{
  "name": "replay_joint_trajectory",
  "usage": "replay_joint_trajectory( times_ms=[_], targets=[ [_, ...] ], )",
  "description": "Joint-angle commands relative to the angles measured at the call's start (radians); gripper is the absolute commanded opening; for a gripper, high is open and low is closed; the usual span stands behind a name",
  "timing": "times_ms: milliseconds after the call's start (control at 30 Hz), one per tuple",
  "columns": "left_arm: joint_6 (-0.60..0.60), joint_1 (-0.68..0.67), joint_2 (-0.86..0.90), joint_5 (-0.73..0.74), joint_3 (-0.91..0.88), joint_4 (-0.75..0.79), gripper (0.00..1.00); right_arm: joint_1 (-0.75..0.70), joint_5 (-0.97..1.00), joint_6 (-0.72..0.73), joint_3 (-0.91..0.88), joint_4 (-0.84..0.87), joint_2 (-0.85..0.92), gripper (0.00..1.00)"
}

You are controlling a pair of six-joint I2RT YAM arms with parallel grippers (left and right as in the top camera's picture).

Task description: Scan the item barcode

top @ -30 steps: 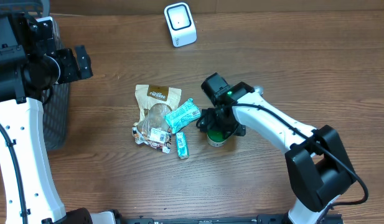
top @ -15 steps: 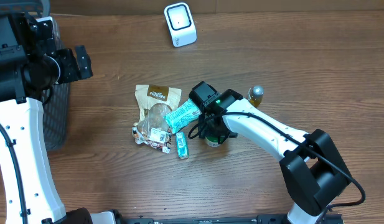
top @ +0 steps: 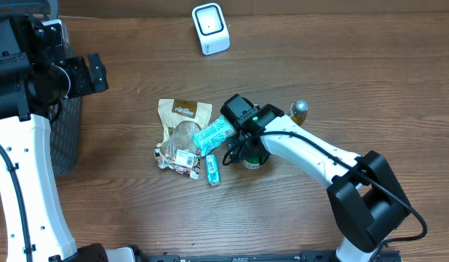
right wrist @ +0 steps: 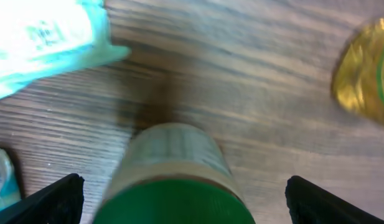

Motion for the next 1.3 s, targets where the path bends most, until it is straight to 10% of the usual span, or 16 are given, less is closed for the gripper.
replay_joint_trajectory(
  times_ms=[0, 1267],
  targets=[
    [-0.006, -0.002, 0.002, -0.002, 0.011, 0.003, 1.00, -0.002, -0.011, 0.156, 0.024, -0.027, -0.006, 1.00],
    [-0.006, -0.002, 0.002, -0.002, 0.011, 0.003, 1.00, -0.002, -0.167, 0.352, 0.024, -0.102, -0.006, 0.84]
  ],
)
